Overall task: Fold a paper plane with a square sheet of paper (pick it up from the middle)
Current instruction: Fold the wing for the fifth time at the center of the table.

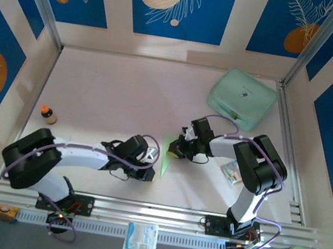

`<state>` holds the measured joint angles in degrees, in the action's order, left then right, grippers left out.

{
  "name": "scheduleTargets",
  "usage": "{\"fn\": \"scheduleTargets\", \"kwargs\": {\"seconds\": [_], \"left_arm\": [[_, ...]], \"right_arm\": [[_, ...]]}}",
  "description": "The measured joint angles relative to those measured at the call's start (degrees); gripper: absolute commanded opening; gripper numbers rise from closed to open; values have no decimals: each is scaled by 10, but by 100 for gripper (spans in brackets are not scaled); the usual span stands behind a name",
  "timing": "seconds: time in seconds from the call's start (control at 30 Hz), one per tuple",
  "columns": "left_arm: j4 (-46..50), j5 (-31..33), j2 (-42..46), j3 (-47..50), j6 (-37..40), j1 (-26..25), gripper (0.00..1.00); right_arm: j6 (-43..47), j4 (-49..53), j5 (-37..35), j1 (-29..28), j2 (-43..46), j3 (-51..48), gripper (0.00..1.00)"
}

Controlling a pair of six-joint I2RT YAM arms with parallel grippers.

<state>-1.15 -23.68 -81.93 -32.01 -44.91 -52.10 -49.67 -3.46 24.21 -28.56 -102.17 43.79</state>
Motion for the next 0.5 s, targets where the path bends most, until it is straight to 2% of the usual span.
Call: {"fn": "scheduleTargets", "kwargs": {"seconds": [0.17, 0.3, 0.5], "left_arm": [[-66, -3, 1, -7, -18, 27, 4], [-109, -12, -71, -45, -37, 42, 2], [-146, -13, -154, -96, -53, 44, 3]], "right_arm": [[-32, -2, -13, -6, 5, -2, 8], [-66, -7, -31, -15, 17, -12, 8], [-100, -10, -51, -21, 34, -27, 8]]}}
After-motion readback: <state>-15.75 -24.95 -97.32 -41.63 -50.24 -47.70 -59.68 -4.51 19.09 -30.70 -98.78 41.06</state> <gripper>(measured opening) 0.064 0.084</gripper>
